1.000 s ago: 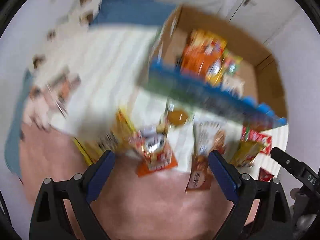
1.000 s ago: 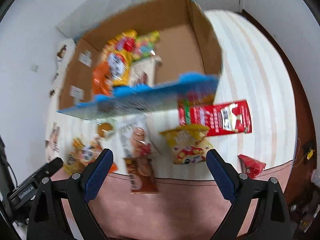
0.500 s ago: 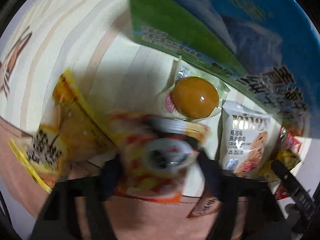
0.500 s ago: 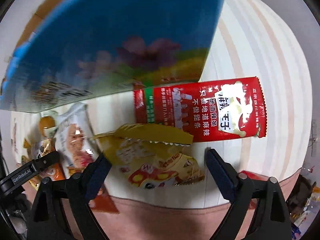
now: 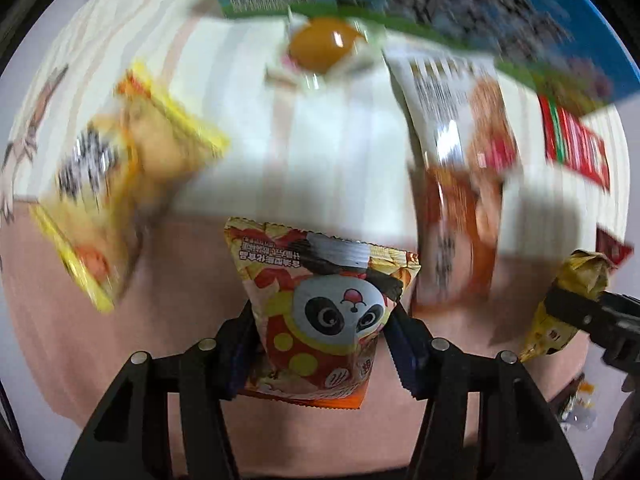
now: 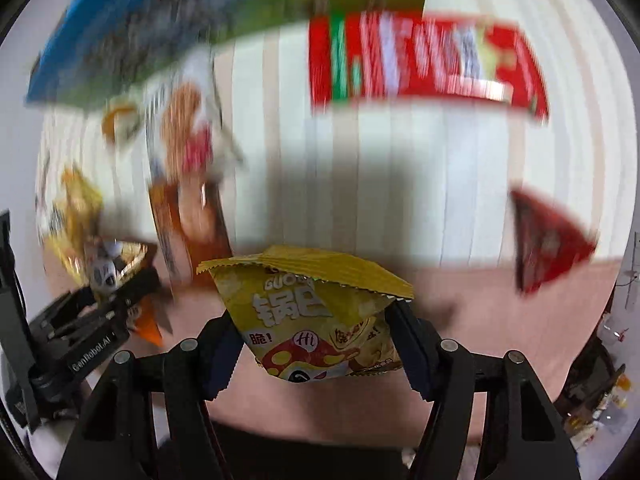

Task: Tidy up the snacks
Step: 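Grasp the panda-print bag with the left tool while the right tool grasps the yellow panda chip bag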

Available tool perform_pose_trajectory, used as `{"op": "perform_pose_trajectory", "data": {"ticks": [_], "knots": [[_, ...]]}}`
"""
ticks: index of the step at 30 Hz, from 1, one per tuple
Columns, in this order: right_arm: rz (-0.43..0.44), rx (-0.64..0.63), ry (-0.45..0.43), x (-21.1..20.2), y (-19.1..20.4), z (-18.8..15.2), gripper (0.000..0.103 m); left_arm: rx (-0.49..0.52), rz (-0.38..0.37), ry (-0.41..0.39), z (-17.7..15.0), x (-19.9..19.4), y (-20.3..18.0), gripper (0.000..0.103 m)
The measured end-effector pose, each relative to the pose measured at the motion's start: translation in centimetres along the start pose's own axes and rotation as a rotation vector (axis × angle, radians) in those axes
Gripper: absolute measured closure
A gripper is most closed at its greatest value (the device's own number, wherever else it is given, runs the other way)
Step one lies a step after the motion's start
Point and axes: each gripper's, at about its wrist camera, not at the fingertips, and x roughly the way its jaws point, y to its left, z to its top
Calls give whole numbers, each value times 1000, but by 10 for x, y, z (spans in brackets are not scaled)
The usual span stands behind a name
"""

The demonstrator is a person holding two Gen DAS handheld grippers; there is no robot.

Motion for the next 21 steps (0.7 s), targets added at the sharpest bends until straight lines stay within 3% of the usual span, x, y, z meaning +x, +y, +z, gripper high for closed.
{"op": "perform_pose_trajectory", "data": {"ticks": [4,7,12,17,19,21], "knots": [[-22,3,70,24,-1,-4,25,-1,-5,51,-12,22,-1,46],[24,25,55,27,-1,-2,16,15,-13,49,-16,29,-7,40],[61,47,42,23,-6,-11,16,33,-28,62,-22,29,-20,38],[74,72,18,27,-25,-28,16,14,-36,50,-17,29,0,38],[70,78,-6,31,-25,-32,16,14,-19,40,-20,22,2,46],[48,74,-42,32,-21,-42,23,9,-16,36,-22,20,1,48]]}}
